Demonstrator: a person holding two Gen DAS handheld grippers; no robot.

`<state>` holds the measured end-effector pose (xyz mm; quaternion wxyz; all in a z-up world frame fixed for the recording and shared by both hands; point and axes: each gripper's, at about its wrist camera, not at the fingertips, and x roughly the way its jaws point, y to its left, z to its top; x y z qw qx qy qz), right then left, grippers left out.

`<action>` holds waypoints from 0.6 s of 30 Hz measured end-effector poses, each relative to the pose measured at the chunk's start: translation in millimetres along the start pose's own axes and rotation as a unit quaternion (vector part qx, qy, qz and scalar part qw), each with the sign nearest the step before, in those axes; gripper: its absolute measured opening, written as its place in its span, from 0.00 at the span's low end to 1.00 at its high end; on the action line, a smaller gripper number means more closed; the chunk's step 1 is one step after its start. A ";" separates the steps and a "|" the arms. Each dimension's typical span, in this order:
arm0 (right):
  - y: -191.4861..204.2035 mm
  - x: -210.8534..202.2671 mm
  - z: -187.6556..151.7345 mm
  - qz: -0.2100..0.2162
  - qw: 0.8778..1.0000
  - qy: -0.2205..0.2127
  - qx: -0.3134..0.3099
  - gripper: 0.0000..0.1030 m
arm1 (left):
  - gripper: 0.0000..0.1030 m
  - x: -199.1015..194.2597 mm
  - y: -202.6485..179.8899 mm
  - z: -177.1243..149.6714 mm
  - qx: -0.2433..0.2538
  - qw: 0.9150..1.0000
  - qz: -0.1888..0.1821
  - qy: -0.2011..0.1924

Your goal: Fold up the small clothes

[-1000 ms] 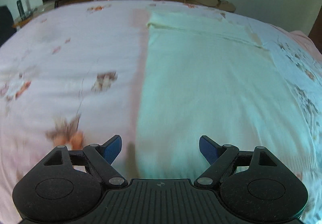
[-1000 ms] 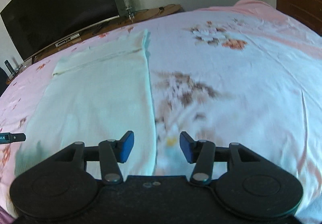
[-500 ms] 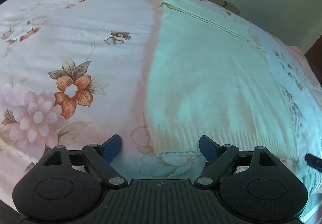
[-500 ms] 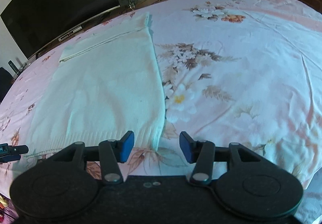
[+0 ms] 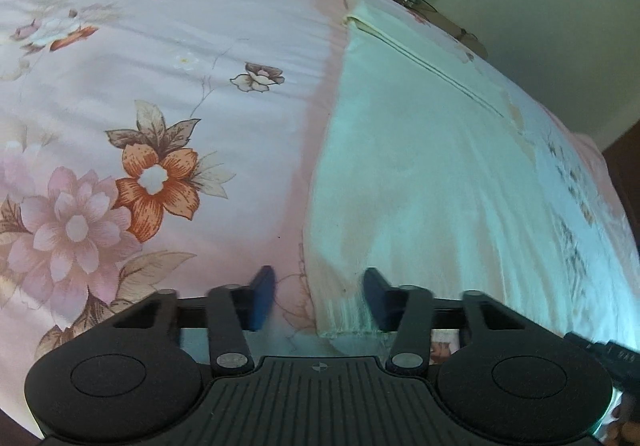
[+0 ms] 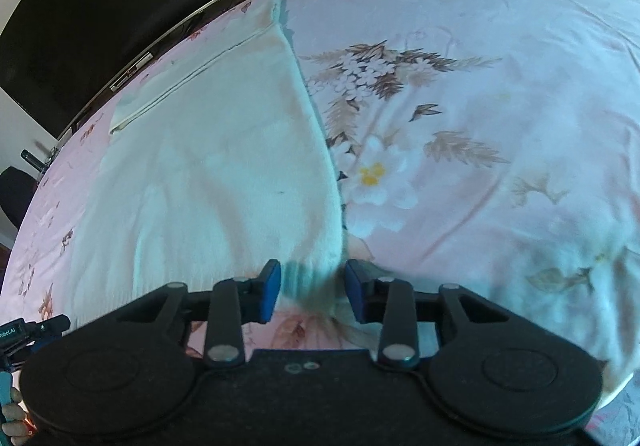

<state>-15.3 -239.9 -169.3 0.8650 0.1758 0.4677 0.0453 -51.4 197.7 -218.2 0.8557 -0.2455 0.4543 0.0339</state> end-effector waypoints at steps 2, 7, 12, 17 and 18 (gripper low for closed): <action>3.6 1.4 0.8 0.002 1.000 0.005 -0.011 0.23 | 0.20 3.4 -1.0 -0.5 -0.007 1.000 -0.016 0.022; 2.0 2.2 10.5 -0.001 0.999 0.025 -0.038 0.25 | 0.20 13.4 -5.1 -1.8 -0.013 0.999 -0.029 0.038; 2.4 12.4 16.3 0.010 0.999 0.028 -0.033 0.31 | 0.19 20.8 -3.3 2.1 -0.043 0.997 -0.038 0.047; 10.0 14.3 16.2 0.021 0.998 0.045 -0.043 0.09 | 0.09 17.9 -9.4 6.0 -0.038 0.997 -0.044 0.043; 11.0 13.6 17.2 0.034 0.997 0.053 -0.044 0.09 | 0.09 16.5 -10.8 9.1 -0.033 0.997 -0.048 0.041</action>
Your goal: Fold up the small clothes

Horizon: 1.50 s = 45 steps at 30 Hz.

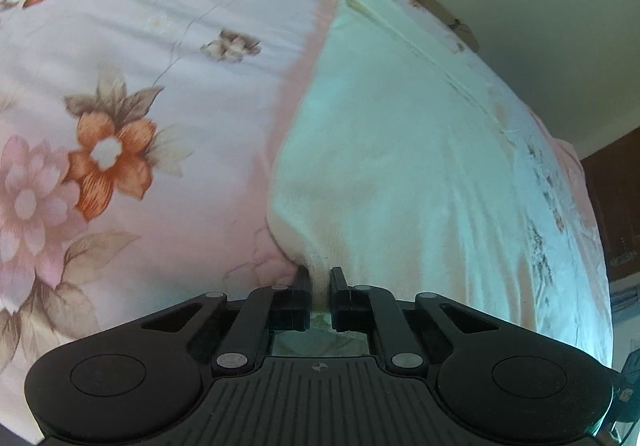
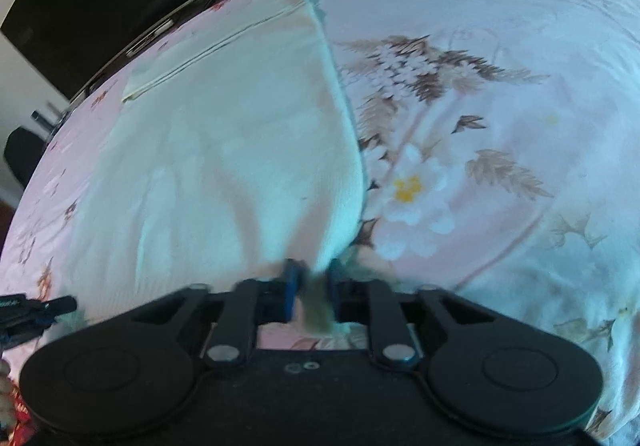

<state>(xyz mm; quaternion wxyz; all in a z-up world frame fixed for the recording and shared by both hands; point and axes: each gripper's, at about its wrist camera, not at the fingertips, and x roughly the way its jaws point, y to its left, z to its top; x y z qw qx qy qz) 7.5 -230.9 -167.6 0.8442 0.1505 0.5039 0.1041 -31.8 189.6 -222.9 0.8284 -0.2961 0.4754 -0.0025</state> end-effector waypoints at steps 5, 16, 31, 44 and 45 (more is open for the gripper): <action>3.1 -12.7 11.3 0.040 0.999 -0.006 0.015 0.08 | 0.08 -15.6 -18.4 18.1 0.022 0.999 -0.026 -0.034; 19.6 -57.4 88.9 0.117 0.987 -0.102 0.036 0.08 | 0.08 -40.0 -81.7 115.2 0.084 0.986 -0.063 -0.132; 23.9 25.4 256.7 0.129 0.979 -0.147 0.057 0.08 | 0.08 62.1 -128.0 259.3 0.049 0.981 -0.036 -0.185; -1.9 180.9 351.0 0.070 0.990 -0.095 0.071 0.14 | 0.09 194.9 -130.8 338.9 0.075 0.980 0.096 -0.155; -2.9 188.3 353.4 0.063 0.991 -0.092 0.071 0.17 | 0.09 195.2 -127.9 343.4 0.069 0.981 0.097 -0.155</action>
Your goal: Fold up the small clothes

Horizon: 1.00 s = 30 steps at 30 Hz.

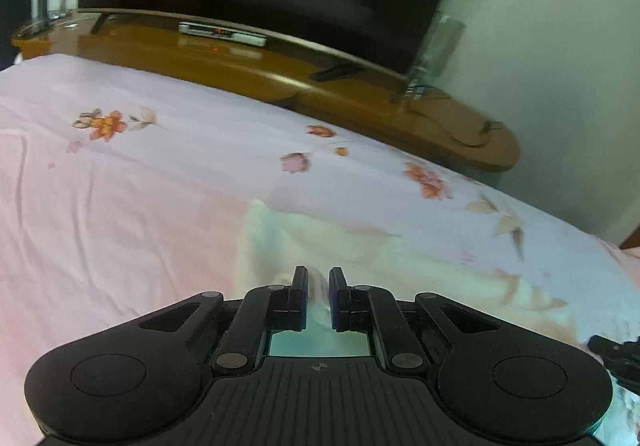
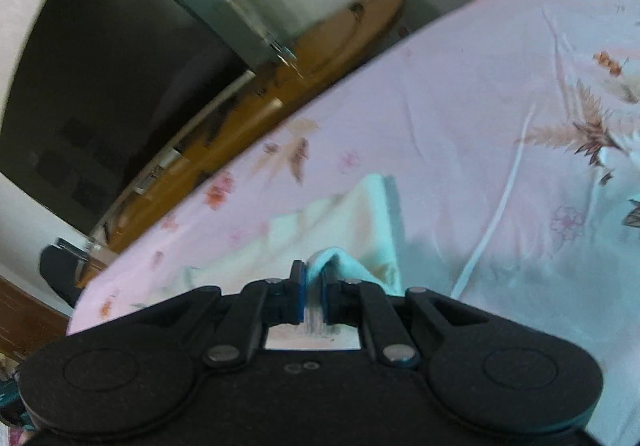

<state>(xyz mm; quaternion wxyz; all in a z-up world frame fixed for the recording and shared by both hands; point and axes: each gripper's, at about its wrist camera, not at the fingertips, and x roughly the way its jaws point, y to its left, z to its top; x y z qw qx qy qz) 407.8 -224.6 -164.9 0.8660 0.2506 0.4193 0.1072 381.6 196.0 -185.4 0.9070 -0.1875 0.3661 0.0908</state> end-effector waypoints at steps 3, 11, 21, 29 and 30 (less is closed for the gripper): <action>-3.9 8.0 4.8 -0.005 1.000 -0.003 0.001 0.26 | 0.09 -1.2 10.0 8.9 -0.005 1.000 -0.006 -0.008; 9.5 2.0 2.8 -0.019 0.996 -0.015 -0.086 0.49 | 0.09 9.6 15.4 5.0 0.081 0.996 -0.030 0.014; 12.1 3.7 7.3 0.015 0.994 -0.034 -0.103 0.54 | 0.09 25.4 11.4 3.8 0.086 0.995 -0.034 0.032; 17.2 17.8 2.7 -0.015 0.986 -0.021 -0.166 0.33 | 0.73 33.4 3.7 1.2 0.102 0.993 -0.046 0.026; 19.1 19.8 1.1 -0.017 0.984 -0.019 -0.176 0.28 | 0.63 34.8 4.2 0.7 0.096 0.994 -0.047 0.027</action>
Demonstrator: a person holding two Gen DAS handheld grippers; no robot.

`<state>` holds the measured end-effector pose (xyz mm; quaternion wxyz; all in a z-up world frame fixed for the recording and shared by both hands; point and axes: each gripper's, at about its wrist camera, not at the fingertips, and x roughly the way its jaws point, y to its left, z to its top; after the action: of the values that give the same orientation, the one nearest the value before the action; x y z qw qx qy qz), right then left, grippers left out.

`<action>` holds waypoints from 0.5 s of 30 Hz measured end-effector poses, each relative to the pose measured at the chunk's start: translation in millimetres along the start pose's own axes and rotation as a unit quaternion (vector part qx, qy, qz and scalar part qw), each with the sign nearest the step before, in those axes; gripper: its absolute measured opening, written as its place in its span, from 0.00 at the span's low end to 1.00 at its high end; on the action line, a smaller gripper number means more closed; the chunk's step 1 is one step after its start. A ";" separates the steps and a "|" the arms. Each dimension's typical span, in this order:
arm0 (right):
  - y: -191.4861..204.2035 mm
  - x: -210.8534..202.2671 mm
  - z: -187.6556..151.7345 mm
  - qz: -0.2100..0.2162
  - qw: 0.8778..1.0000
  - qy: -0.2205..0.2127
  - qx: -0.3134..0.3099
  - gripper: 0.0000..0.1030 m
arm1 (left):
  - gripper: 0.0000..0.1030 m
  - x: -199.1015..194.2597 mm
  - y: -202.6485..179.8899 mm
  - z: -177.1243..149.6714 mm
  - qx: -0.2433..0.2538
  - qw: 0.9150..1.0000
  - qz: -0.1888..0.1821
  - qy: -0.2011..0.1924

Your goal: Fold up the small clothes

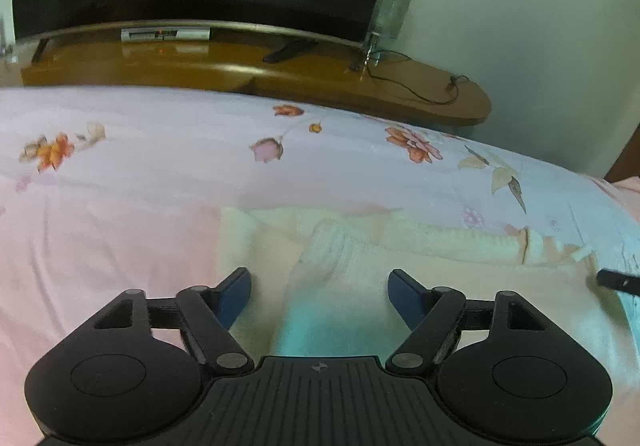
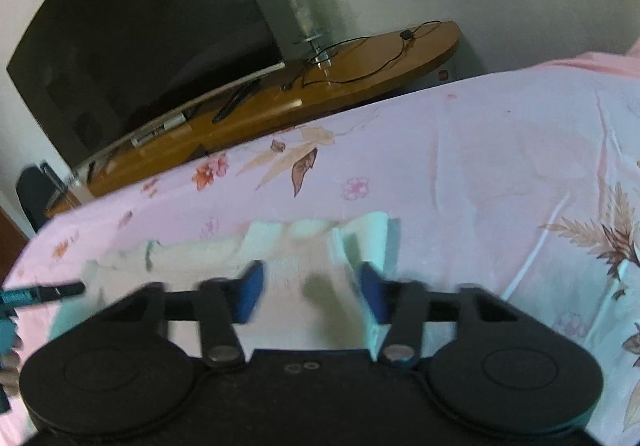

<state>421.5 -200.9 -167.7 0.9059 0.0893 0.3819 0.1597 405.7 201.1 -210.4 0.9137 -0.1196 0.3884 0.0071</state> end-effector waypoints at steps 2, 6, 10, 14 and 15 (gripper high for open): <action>3.5 4.7 -0.3 -0.007 1.000 0.008 -0.014 0.21 | 0.43 3.7 0.8 0.4 -0.001 1.000 0.000 0.008; 1.5 7.8 3.7 -0.022 0.999 -0.002 -0.027 0.33 | 0.34 7.6 3.4 -2.4 0.000 1.000 -0.002 0.011; 1.5 19.8 0.4 -0.023 0.999 0.024 -0.043 0.31 | 0.14 9.3 1.8 -1.9 -0.001 1.000 -0.007 0.015; -0.7 21.1 -2.2 -0.019 0.999 0.027 -0.034 0.08 | 0.04 7.0 -2.3 -1.1 -0.001 1.000 -0.001 0.009; -0.2 18.3 -2.0 -0.014 0.999 0.023 -0.033 0.06 | 0.03 4.2 -2.8 -1.3 -0.003 1.000 -0.001 0.001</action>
<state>432.2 -194.4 -181.2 0.9014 0.0501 0.3985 0.1620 408.0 197.8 -213.6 0.9130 -0.1228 0.3890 0.0077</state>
